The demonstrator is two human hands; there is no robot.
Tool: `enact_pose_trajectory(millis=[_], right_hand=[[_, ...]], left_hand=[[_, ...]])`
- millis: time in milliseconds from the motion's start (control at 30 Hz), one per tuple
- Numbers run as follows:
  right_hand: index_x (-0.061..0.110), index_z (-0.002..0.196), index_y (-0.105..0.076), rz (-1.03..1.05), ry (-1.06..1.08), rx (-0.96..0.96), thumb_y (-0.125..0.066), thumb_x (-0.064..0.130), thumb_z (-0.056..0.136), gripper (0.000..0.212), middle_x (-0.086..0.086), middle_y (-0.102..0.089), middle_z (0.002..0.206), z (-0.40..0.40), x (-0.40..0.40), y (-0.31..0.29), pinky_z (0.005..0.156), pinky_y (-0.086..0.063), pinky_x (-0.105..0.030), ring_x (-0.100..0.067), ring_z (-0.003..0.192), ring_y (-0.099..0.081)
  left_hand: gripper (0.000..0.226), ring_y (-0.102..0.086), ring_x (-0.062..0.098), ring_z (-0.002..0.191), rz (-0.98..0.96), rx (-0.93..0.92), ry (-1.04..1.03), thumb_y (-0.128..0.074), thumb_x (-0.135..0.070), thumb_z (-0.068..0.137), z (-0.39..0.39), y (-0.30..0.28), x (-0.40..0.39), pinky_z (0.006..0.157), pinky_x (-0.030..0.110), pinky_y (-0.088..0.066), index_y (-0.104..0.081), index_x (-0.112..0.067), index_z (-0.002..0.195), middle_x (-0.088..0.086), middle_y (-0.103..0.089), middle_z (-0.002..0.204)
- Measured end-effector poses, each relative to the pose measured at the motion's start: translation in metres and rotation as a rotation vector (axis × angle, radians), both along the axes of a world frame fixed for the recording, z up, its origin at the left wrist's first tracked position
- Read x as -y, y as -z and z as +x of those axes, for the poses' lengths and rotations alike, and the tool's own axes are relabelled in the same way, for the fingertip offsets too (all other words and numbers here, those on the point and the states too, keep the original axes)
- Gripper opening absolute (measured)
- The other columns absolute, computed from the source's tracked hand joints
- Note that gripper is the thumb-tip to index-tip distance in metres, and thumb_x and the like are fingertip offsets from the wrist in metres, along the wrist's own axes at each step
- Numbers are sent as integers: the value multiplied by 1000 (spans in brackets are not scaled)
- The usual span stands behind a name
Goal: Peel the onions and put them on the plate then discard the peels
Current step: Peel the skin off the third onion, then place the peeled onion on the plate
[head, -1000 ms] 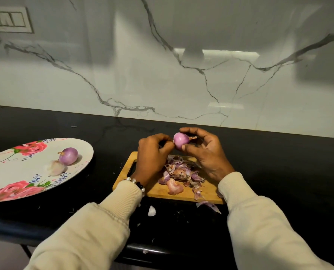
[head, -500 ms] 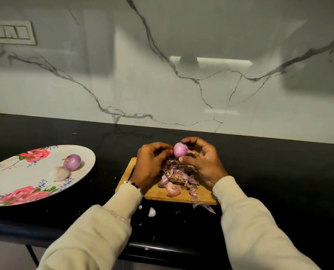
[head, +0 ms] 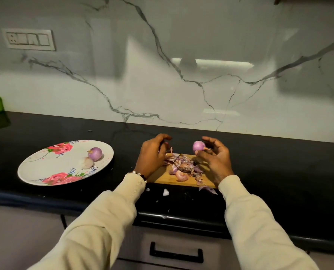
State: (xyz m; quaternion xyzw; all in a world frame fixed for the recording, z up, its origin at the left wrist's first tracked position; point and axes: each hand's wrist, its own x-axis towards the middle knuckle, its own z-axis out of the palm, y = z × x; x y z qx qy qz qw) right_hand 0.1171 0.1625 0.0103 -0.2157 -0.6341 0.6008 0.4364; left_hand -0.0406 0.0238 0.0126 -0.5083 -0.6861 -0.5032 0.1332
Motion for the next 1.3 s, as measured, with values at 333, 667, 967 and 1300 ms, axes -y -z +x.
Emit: enact_pose_trajectory(millis=[333,667,967,1300], right_hand=[[12,112,-69,75,-346,152,-81,0,77,39,-10,-66,114,-60,94,-51,83,-60,-39,-26,100,-70],[10,114,-70,614,-458,513,-78,-2,74,43,-10,-64,118,-187,216,-36,92,-53,-33,-24,108,-61],[21,132,-57,1101,-223,762,-60,24,92,40,-7,-55,136,-226,249,-4,107,-28,-50,-30,130,-38],[21,100,-74,670,-241,428,-78,23,83,17,-1,-71,109,-170,180,-24,102,-44,-43,-22,111,-59]], left_hand=[[19,-65,13,57,93,403,-130,-50,0,97,-48,-18,123,55,20,-50,-66,-1,108,11,-70,81],[17,-68,18,64,215,563,-518,-53,-4,97,-101,-16,240,50,16,-50,-69,-4,103,12,-72,87],[18,-70,18,75,200,571,-599,-55,-8,97,-109,-3,261,63,26,-56,-69,-5,109,9,-72,90],[16,-69,19,73,309,532,-490,-55,-7,97,-75,-10,218,54,19,-53,-68,-12,103,5,-72,88]])
